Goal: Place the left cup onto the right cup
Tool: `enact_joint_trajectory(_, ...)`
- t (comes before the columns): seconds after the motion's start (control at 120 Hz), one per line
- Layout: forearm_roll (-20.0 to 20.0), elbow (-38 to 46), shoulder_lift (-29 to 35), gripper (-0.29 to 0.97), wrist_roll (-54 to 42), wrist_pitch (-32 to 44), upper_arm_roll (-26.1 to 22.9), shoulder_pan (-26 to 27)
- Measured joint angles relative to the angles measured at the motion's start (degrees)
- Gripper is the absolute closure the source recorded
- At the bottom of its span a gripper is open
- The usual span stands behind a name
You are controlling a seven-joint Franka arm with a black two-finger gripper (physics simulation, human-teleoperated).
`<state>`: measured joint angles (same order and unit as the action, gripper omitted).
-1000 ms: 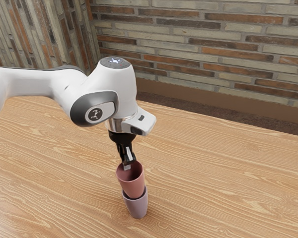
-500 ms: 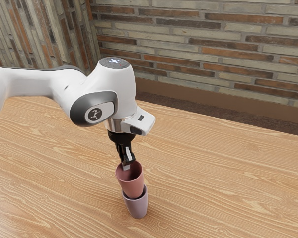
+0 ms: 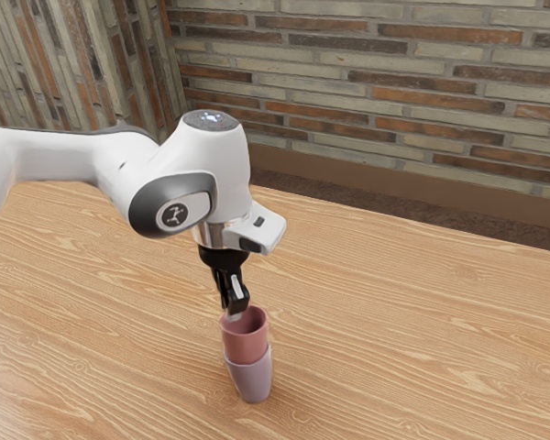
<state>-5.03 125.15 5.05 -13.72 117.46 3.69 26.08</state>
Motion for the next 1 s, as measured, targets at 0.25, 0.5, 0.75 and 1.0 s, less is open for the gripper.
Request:
enact_joint_trajectory(0.25,0.0,0.0,0.1,0.17,0.0,0.2,0.0,0.0)
enact_joint_trajectory(0.5,0.1,0.0,0.2,0.05,0.1,0.3,0.0,0.0)
enact_joint_trajectory(0.75,0.6,-1.2,0.0,0.02,0.2,0.2,0.0,0.0)
enact_joint_trajectory(1.0,2.7,-4.8,-0.4,0.00,0.4,-1.2,-0.1,-0.2)
